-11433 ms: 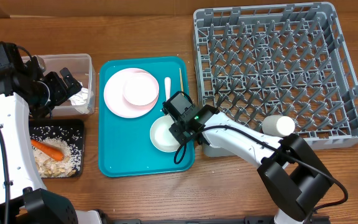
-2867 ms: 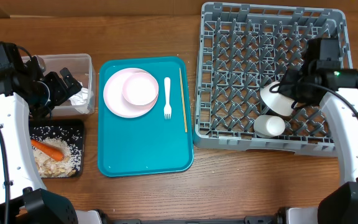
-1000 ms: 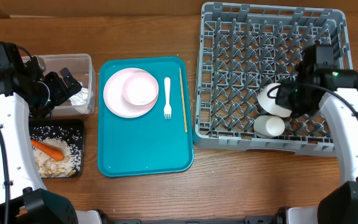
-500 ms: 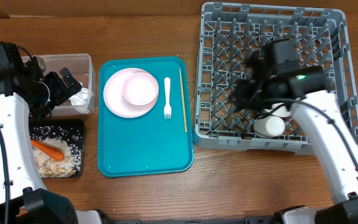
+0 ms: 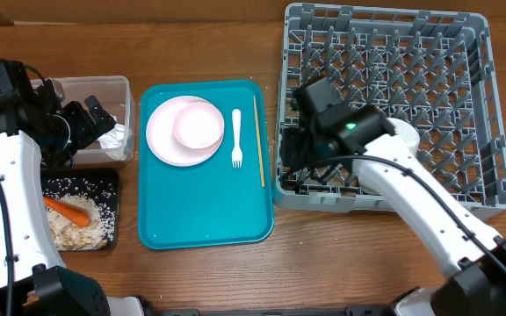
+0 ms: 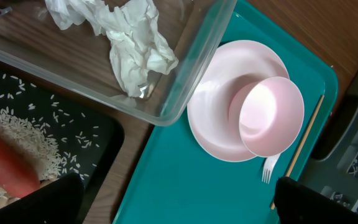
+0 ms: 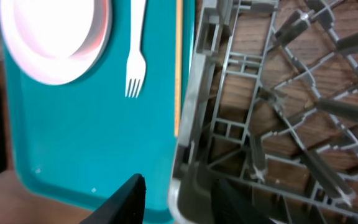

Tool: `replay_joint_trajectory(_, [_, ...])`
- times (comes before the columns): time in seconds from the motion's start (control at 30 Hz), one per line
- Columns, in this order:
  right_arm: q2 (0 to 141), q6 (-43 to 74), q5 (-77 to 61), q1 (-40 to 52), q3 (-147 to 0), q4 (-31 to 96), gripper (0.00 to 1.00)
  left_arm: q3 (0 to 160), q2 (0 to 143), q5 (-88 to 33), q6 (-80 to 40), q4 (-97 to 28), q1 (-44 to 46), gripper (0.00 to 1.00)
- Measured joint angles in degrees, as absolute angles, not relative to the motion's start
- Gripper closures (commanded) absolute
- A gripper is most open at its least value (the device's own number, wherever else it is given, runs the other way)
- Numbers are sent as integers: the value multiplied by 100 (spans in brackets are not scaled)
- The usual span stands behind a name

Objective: Sort waste into correct bins and load items into the dishwasher rack
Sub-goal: 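Raise the right gripper and move it left toward the teal tray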

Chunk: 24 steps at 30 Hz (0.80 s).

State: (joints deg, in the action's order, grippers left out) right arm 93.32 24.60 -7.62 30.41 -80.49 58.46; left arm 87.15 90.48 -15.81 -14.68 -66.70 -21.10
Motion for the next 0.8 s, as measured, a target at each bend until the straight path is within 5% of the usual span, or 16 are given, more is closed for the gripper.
replay_joint_trajectory(0.4, [10390,2698,126,3485,-8025,5137,60,8715,9048,-1581,-1468,-6670,-2110,0])
replay_joint_trajectory(0.8, [10447,2751,250,3509,-8016,5343,87,8715,9048,-1581,-1468,-6672,-2110,0])
